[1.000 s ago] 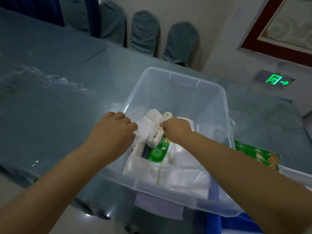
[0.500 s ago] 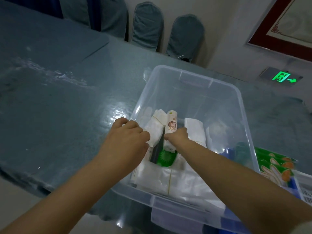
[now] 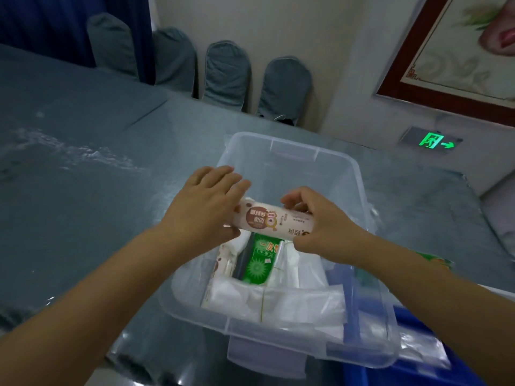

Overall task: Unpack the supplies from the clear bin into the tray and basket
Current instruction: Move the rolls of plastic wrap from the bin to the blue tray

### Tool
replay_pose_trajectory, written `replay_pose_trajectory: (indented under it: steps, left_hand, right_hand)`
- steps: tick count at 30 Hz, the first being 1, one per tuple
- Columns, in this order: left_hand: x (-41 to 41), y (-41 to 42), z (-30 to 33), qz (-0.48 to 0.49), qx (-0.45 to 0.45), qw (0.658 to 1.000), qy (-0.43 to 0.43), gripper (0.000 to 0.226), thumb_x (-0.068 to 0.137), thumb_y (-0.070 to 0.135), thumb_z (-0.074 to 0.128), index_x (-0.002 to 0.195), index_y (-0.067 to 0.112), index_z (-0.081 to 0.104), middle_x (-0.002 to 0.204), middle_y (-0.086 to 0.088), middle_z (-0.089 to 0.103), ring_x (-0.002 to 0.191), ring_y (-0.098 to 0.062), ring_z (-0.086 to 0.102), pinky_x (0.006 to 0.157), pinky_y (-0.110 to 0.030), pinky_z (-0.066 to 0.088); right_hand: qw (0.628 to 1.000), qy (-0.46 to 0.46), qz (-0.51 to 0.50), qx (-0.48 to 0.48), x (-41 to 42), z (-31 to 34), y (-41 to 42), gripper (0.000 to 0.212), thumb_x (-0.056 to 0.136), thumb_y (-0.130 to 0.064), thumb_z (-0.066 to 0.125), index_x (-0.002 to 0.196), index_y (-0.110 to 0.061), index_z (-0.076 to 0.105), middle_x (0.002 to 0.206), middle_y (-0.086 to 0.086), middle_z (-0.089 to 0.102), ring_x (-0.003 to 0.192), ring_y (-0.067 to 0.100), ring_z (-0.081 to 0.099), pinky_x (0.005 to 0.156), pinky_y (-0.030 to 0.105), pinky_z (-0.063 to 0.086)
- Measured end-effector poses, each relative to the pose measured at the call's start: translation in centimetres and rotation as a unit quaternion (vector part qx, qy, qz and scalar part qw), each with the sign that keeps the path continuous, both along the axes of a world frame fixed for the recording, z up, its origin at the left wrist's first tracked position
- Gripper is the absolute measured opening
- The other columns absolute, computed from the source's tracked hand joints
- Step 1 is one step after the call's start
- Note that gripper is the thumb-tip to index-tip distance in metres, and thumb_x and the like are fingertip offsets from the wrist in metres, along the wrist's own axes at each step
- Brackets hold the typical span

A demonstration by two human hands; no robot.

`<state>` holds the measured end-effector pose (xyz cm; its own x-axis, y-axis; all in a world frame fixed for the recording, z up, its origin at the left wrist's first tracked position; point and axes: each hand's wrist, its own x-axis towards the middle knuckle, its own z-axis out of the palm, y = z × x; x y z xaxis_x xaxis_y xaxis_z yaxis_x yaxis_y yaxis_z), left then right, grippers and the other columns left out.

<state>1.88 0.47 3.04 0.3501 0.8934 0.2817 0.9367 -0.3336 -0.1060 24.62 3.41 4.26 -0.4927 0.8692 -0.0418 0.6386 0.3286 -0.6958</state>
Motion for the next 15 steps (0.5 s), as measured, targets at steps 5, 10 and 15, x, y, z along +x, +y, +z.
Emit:
replay_pose_trajectory:
  steps: [5, 10, 15]
  left_hand:
    - [-1.0, -0.7, 1.1, 0.028, 0.029, 0.999, -0.012, 0.054, 0.048, 0.042, 0.084, 0.09, 0.015, 0.065, 0.077, -0.004, 0.064, 0.065, -0.029, 0.061, 0.06, -0.03, 0.042]
    - [-5.1, -1.5, 2.1, 0.133, 0.085, 0.987, -0.044, 0.053, 0.053, 0.035, 0.084, 0.096, 0.011, 0.064, 0.083, -0.01, 0.061, 0.063, -0.033, 0.057, 0.055, -0.028, 0.03]
    - [-7.7, -2.8, 0.5, 0.215, 0.113, 0.966, -0.088, 0.051, 0.052, 0.025, 0.086, 0.095, 0.004, 0.066, 0.083, -0.016, 0.062, 0.065, -0.038, 0.058, 0.051, -0.036, 0.042]
  right_hand:
    - [0.998, 0.002, 0.032, 0.058, 0.1, 0.3, 1.5, 0.073, 0.065, -0.001, 0.075, 0.127, -0.024, 0.043, 0.119, -0.003, 0.053, 0.106, 0.008, 0.055, 0.081, 0.017, 0.05]
    - [0.991, -0.13, 0.006, 0.038, -1.7, -3.8, 4.9, 0.063, 0.079, -0.015, 0.069, 0.135, -0.014, 0.041, 0.132, 0.005, 0.049, 0.117, 0.018, 0.049, 0.097, 0.03, 0.042]
    - [0.93, -0.324, 0.142, 0.104, -6.7, -10.0, 5.5, 0.044, 0.086, -0.036, 0.06, 0.126, -0.022, 0.052, 0.127, 0.002, 0.055, 0.113, 0.024, 0.054, 0.085, 0.034, 0.047]
